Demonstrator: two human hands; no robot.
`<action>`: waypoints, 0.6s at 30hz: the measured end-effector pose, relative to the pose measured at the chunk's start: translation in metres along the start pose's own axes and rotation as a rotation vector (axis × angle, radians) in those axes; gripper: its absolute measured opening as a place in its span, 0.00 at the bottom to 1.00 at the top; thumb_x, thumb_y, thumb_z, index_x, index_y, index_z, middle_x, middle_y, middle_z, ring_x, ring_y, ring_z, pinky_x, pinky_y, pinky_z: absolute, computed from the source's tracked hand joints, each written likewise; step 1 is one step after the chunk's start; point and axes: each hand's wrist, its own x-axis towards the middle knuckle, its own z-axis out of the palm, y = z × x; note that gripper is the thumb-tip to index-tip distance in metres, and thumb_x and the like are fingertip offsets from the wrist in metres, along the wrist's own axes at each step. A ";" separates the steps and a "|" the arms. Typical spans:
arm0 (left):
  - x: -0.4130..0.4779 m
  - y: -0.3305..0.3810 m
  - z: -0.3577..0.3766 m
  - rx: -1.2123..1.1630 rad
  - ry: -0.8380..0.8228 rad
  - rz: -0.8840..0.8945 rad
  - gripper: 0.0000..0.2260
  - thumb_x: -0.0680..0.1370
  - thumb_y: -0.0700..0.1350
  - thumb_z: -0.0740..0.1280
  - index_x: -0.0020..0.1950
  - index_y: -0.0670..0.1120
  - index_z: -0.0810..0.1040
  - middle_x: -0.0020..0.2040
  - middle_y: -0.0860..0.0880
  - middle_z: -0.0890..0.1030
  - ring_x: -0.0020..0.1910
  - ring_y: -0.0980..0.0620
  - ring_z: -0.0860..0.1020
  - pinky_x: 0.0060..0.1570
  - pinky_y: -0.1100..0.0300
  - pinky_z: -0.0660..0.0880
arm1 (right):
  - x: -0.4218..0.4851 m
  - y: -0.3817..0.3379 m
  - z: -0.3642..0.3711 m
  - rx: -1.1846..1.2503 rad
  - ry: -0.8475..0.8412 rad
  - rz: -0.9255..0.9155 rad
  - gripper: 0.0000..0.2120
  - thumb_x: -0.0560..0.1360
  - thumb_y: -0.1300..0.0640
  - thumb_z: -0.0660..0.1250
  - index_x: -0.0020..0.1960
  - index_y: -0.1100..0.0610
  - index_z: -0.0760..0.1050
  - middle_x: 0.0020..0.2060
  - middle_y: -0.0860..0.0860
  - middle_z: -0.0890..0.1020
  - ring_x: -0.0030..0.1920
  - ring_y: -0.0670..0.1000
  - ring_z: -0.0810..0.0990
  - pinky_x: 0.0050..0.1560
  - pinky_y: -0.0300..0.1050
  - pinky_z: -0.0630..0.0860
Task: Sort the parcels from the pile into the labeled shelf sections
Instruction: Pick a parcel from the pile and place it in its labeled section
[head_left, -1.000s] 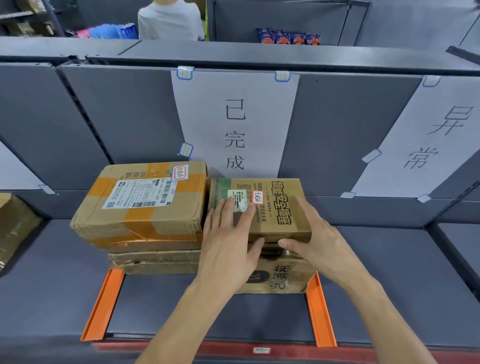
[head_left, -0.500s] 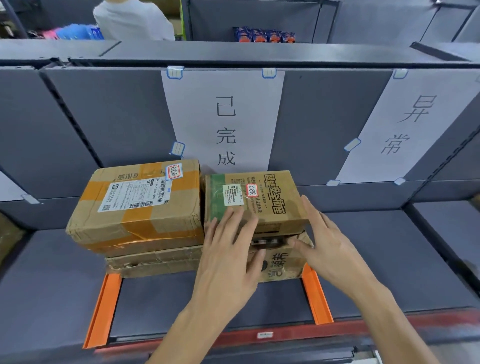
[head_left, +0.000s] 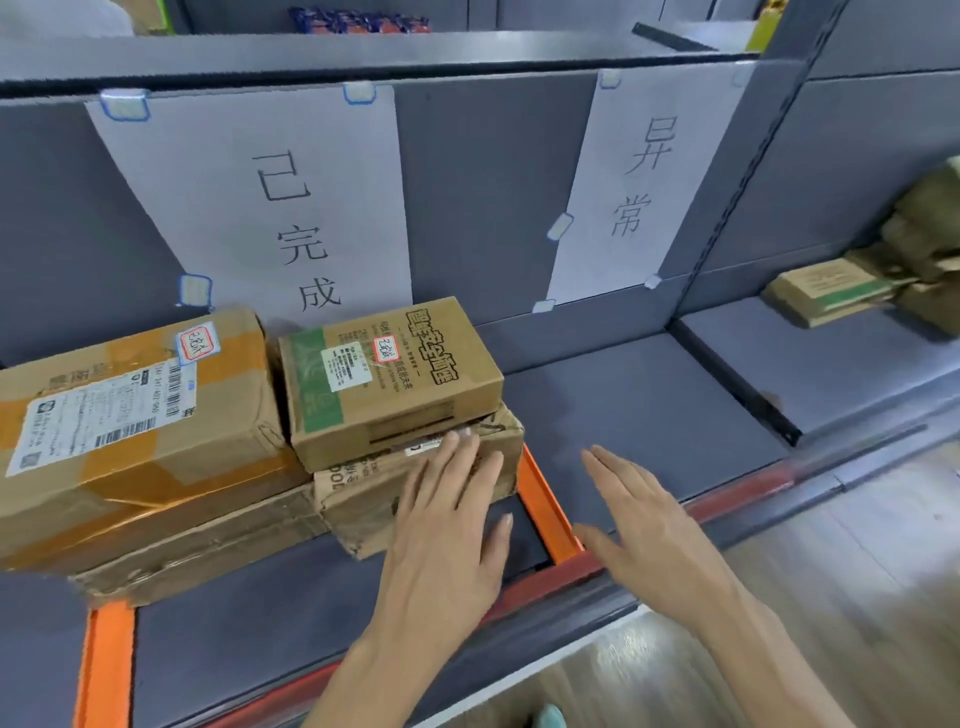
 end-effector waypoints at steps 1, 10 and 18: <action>0.002 0.005 0.005 -0.006 -0.014 0.009 0.24 0.83 0.50 0.66 0.79 0.48 0.69 0.82 0.50 0.61 0.83 0.52 0.53 0.81 0.52 0.50 | -0.007 0.008 0.000 -0.014 0.002 0.013 0.35 0.82 0.43 0.62 0.83 0.50 0.50 0.81 0.45 0.55 0.80 0.45 0.52 0.77 0.39 0.51; 0.027 0.071 0.057 0.092 -0.214 0.065 0.29 0.85 0.57 0.56 0.84 0.54 0.50 0.85 0.54 0.46 0.83 0.55 0.42 0.77 0.59 0.36 | -0.058 0.099 -0.020 -0.036 0.038 0.129 0.34 0.82 0.40 0.59 0.83 0.48 0.49 0.81 0.42 0.53 0.80 0.44 0.50 0.79 0.42 0.50; 0.066 0.190 0.128 0.089 -0.279 0.132 0.30 0.86 0.58 0.54 0.85 0.54 0.47 0.85 0.53 0.45 0.83 0.55 0.41 0.78 0.58 0.35 | -0.115 0.223 -0.073 -0.070 0.081 0.236 0.34 0.82 0.41 0.59 0.83 0.49 0.50 0.81 0.42 0.54 0.80 0.44 0.51 0.78 0.40 0.47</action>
